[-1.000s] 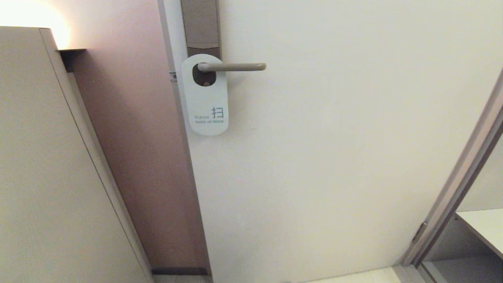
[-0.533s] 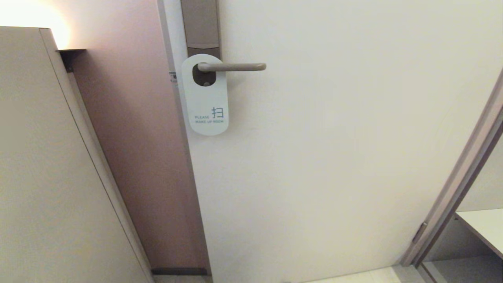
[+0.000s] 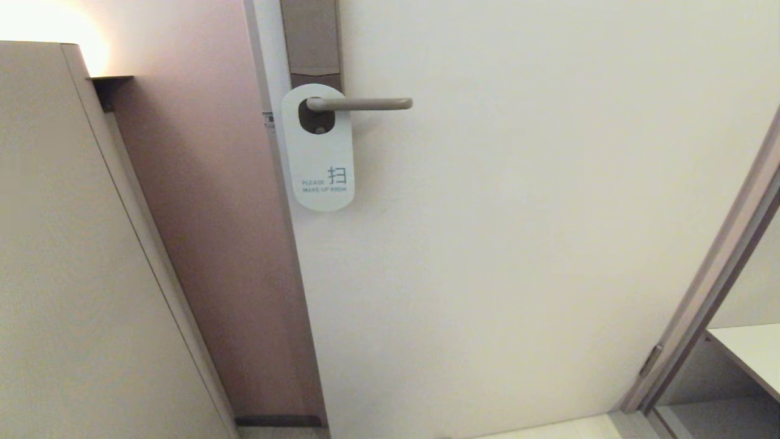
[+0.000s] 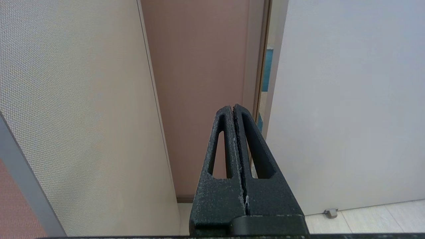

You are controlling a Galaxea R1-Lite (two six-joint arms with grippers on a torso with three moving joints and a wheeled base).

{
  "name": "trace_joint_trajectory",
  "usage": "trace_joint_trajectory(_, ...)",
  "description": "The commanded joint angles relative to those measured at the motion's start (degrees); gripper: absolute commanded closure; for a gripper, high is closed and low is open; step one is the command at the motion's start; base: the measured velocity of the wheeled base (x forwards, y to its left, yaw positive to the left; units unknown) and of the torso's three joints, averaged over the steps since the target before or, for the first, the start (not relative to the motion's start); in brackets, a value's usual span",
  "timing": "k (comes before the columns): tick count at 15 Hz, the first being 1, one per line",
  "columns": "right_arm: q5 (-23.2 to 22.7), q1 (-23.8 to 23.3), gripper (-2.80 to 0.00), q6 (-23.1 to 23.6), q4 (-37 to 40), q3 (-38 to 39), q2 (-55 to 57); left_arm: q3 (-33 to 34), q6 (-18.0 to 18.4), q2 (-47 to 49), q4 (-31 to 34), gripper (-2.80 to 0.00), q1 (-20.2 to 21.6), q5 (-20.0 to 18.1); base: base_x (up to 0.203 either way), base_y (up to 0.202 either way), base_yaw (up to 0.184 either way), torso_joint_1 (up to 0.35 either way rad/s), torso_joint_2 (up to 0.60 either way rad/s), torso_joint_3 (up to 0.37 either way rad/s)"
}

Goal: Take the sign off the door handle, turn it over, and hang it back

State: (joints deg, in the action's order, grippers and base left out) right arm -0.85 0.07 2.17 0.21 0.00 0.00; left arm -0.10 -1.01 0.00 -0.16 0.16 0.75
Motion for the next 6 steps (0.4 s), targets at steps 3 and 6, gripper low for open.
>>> trace_joint_trajectory(3,-0.03,0.01,0.00,0.34,-0.03,0.00,0.09,0.01,-0.04,0.00,-0.02,0.00,0.02,0.04,0.000,0.000,0.000,0.000,0.00,0.000)
trace_joint_trajectory(6,-0.03,0.01,0.00,0.20,-0.03,0.00,0.09,0.01,-0.04,0.00,-0.02,0.00,0.02,0.04,0.000,0.000,0.000,0.000,0.00,0.000)
